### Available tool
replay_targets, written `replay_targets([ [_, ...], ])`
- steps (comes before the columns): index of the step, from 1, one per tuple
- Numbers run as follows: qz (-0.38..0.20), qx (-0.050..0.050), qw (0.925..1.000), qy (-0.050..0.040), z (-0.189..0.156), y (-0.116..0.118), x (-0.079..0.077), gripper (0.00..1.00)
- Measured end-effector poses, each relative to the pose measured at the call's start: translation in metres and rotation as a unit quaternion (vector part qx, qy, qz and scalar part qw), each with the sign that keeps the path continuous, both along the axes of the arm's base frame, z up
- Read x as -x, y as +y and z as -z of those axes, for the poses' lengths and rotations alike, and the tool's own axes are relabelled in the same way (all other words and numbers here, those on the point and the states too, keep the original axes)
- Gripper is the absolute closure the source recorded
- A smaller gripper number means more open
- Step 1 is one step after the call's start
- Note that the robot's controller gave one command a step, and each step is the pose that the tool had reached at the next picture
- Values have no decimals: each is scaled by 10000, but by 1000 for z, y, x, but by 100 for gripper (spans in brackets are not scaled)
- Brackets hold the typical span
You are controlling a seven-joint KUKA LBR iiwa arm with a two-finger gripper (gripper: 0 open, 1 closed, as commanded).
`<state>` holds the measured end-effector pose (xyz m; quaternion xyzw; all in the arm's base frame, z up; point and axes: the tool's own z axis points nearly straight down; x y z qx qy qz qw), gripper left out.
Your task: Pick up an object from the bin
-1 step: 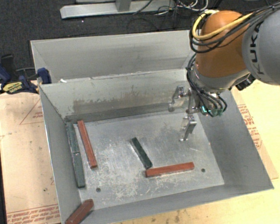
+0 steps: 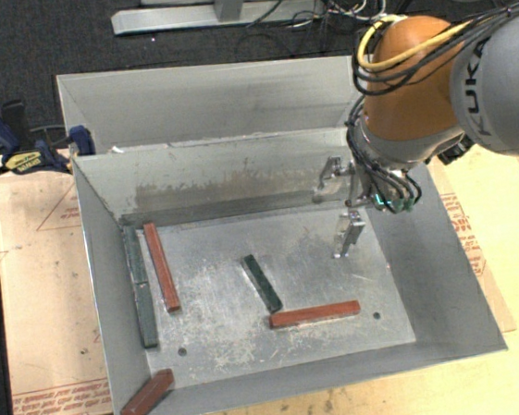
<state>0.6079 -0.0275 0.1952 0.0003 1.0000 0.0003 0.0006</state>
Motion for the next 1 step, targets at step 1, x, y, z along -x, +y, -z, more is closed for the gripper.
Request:
replay_targets([
  [1,-345,2,9994,-25,48,1,17,0],
])
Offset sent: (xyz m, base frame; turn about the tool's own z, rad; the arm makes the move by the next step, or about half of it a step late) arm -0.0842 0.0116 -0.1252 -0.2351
